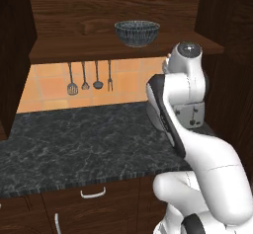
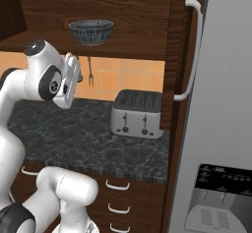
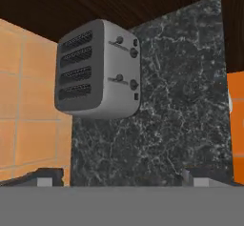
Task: Pick up the bowls on the counter and stack them on top of one another in the open cabinet. Place the smaller bowl on top of the larger bowl.
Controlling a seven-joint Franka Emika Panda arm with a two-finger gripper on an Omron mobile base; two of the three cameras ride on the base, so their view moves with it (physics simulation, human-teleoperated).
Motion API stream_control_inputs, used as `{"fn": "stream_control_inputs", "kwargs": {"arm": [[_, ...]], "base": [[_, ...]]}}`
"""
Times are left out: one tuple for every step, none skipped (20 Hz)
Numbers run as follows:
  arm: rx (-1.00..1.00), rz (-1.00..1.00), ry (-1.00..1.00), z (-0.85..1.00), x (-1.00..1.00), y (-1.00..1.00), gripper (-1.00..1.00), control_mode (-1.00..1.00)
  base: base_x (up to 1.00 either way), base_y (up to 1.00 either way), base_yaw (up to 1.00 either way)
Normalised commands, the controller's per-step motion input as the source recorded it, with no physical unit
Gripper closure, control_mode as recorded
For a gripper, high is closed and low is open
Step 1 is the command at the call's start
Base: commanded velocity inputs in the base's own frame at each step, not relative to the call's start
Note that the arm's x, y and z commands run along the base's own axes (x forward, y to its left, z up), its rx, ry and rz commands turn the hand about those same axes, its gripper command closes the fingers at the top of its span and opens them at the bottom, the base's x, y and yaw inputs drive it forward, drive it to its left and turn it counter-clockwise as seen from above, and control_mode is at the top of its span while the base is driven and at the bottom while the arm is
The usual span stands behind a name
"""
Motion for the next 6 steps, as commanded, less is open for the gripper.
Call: {"fn": "stream_control_inputs", "kwargs": {"arm": [[-0.23, 0.0, 0.9, -0.78, -0.77, -0.47, -1.0, -1.0], [-0.24, 0.0, 0.97, -0.86, -0.66, -0.46, -1.0, -1.0], [-0.23, 0.02, 0.97, -0.94, -0.63, -0.39, -1.0, -1.0], [-0.22, 0.05, 0.94, -1.0, -0.58, -0.21, -1.0, -1.0], [-0.18, 0.07, 0.83, -1.0, -0.59, -0.16, -1.0, -1.0], [-0.18, 0.07, 0.83, -1.0, -0.54, -0.16, -1.0, -1.0]], "base": [[0.0, 0.0, 0.0], [0.0, 0.0, 0.0], [0.0, 0.0, 0.0], [0.0, 0.0, 0.0], [0.0, 0.0, 0.0], [0.0, 0.0, 0.0]]}}
